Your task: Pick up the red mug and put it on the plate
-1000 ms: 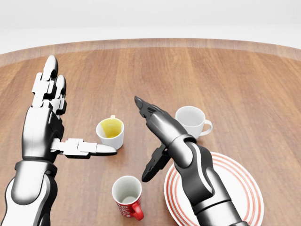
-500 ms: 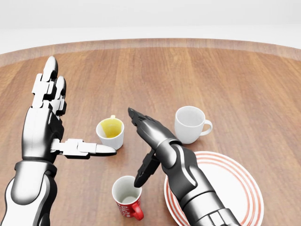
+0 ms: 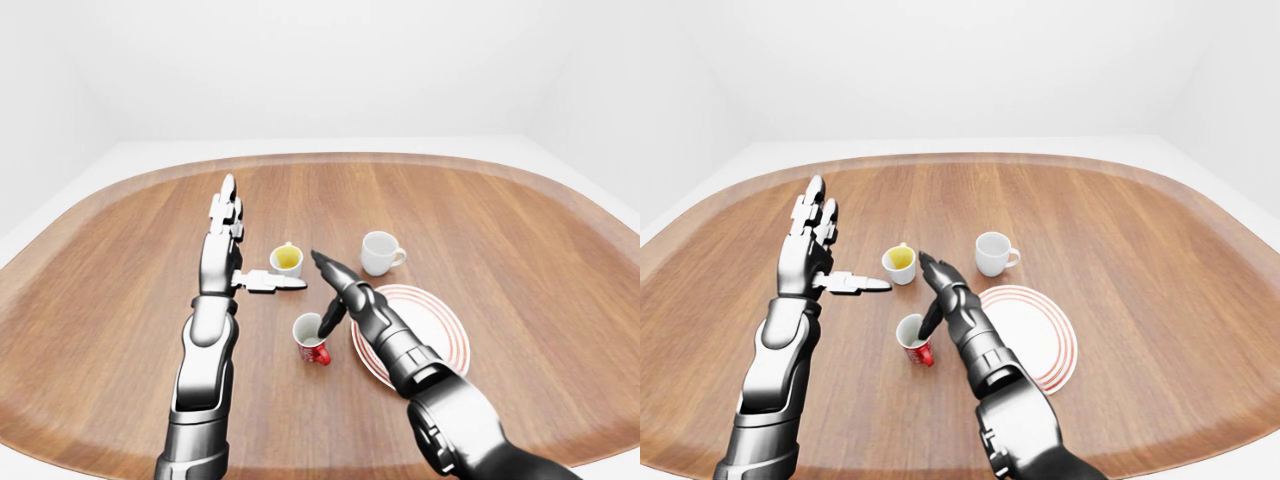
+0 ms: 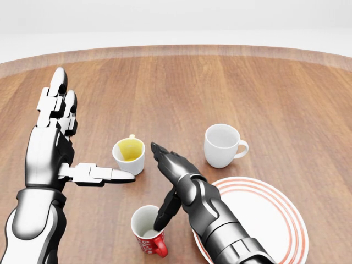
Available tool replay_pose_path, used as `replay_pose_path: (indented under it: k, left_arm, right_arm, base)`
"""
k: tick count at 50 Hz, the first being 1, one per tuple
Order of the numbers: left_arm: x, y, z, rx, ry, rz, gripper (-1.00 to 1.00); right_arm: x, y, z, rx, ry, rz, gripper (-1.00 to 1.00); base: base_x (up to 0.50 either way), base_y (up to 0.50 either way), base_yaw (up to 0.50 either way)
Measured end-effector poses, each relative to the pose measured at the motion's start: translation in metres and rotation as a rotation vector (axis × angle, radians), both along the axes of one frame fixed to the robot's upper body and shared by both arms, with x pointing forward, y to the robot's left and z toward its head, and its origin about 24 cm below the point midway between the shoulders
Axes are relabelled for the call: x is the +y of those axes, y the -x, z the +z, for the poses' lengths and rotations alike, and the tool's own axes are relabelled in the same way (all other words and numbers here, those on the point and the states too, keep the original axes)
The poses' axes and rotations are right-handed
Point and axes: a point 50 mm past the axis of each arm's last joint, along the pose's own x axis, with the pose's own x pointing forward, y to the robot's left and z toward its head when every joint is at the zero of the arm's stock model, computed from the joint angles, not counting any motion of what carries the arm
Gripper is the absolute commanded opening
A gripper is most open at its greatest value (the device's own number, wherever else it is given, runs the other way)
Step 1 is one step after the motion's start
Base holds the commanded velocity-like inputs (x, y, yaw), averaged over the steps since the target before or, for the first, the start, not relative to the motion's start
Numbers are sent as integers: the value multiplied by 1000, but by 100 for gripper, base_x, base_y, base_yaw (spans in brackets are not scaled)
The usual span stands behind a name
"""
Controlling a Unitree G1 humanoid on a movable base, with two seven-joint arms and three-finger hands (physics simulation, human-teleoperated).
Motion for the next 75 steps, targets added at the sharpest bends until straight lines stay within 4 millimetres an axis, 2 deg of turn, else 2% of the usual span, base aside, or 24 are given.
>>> replay_pose_path:
  k: [15, 75]
  left_arm:
    - [2, 0, -1, 6, 4, 2, 100]
    - [3, 0, -4, 16, 9, 2, 100]
  right_arm:
    - [7, 4, -9, 38, 20, -1, 100]
    - [32, 20, -26, 101, 88, 60, 100]
  base:
    - [0, 0, 0]
    - [0, 0, 0]
